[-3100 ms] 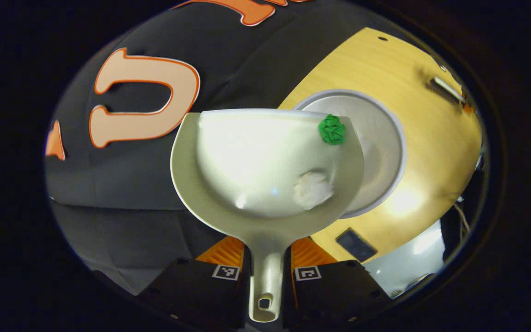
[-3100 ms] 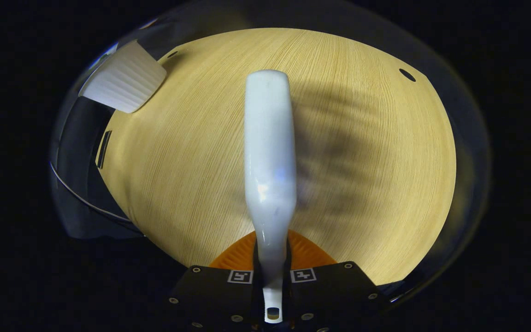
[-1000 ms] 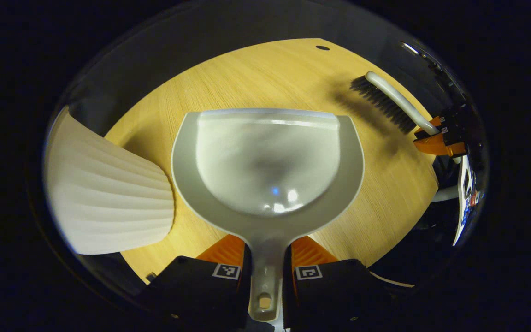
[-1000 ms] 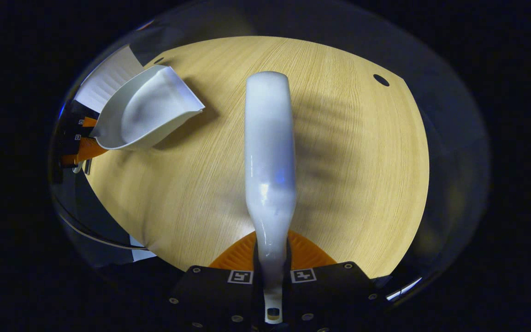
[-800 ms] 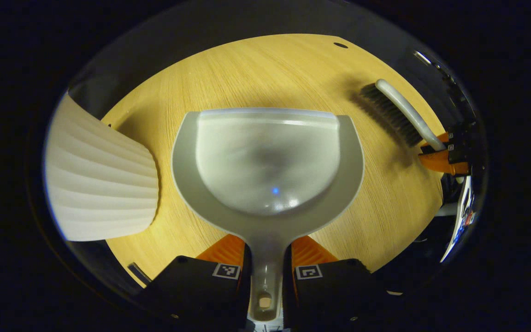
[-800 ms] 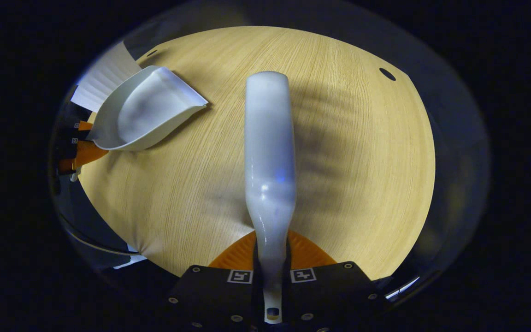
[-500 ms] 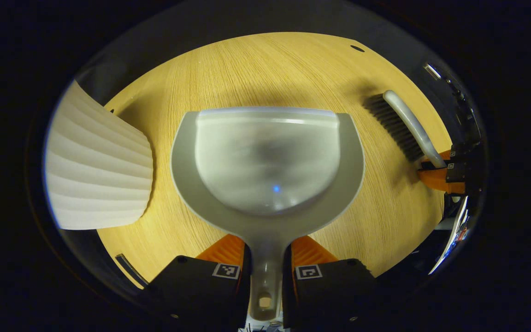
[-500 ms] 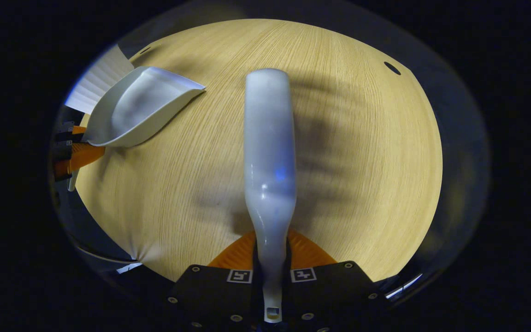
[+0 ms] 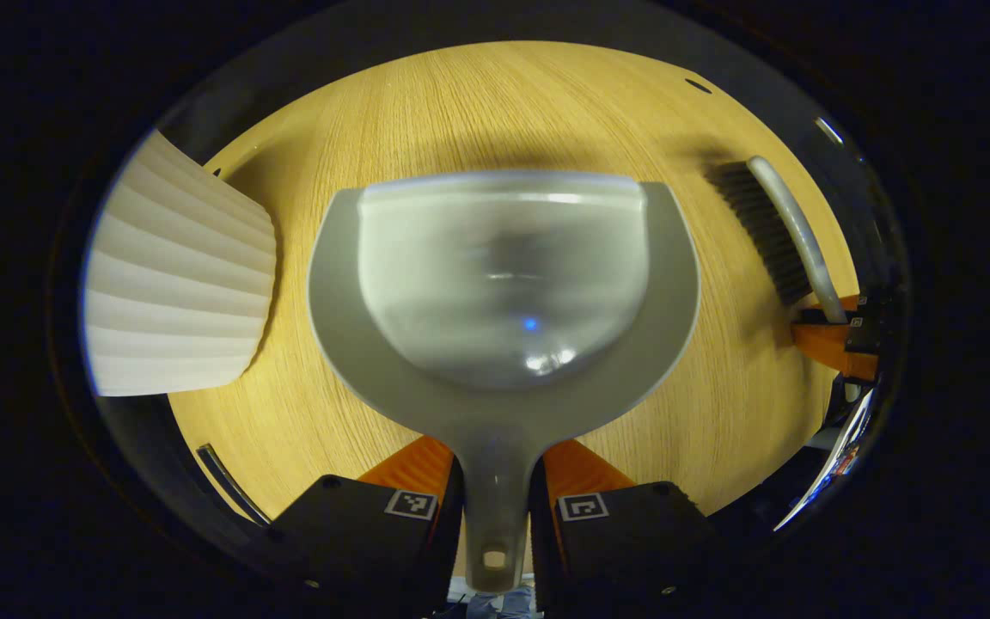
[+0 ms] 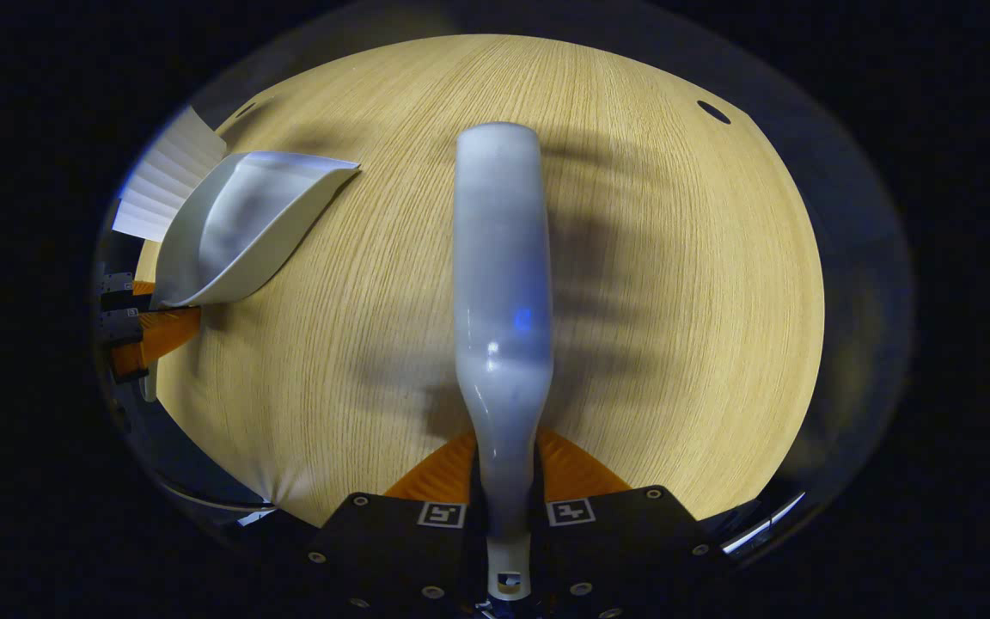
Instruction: Pick up the small broom and dustpan from the desktop, sweep the trash into the dustpan with the broom, and then empty the trash into the garbage bin.
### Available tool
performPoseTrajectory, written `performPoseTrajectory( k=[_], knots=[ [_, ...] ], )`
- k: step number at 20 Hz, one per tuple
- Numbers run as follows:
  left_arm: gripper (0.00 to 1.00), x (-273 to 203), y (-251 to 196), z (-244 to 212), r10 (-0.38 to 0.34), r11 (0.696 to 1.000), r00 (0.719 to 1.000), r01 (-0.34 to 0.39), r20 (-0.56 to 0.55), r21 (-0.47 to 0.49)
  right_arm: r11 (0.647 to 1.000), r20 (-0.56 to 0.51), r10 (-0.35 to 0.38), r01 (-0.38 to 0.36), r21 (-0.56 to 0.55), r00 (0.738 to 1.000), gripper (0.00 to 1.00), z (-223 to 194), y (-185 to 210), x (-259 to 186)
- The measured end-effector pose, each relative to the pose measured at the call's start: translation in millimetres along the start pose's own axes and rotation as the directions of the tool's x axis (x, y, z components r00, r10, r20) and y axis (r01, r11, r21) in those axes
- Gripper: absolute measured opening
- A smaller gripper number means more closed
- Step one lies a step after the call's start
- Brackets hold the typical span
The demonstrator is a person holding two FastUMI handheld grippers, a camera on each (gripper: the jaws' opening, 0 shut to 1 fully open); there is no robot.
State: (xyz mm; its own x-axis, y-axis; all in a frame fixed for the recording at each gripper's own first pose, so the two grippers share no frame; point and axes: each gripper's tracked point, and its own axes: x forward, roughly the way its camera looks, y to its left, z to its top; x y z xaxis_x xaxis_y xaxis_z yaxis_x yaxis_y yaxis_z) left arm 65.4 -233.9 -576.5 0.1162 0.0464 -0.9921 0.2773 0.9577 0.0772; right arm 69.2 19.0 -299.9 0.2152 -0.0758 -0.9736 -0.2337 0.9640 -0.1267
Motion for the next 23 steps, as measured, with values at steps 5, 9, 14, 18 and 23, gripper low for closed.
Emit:
performPoseTrajectory(
  k=[5, 9, 14, 18, 23],
  knots=[
    [0.6, -3, 3, -4, -0.007, 1.0, 1.0, 0.007, 0.013, 0.012, 1.0, 0.006, 0.017, -0.017, 0.025, 1.0, 0.32, 11, -12, -1],
    [0.96, -9, 7, -7, -0.007, 1.0, 1.0, 0.007, 0.025, 0.0, 0.998, 0.035, 0.038, -0.039, 0.043, 0.999, 0.7, 26, -25, -9],
    [0.97, -45, 23, -2, 0.026, 0.999, 0.99, -0.023, 0.139, -0.023, 0.995, 0.153, 0.04, -0.054, 0.085, 0.987, 0.99, 39, -36, -47],
    [0.97, -106, 28, 17, -0.004, 0.997, 0.947, 0.029, 0.322, -0.071, 0.989, 0.328, 0.049, -0.092, 0.119, 0.943, 0.98, 66, -37, -111],
    [0.98, -200, 27, 56, -0.033, 0.995, 0.791, 0.081, 0.611, -0.051, 0.987, 0.581, 0.026, -0.112, 0.112, 0.814, 0.98, 107, -28, -212]
  ],
)
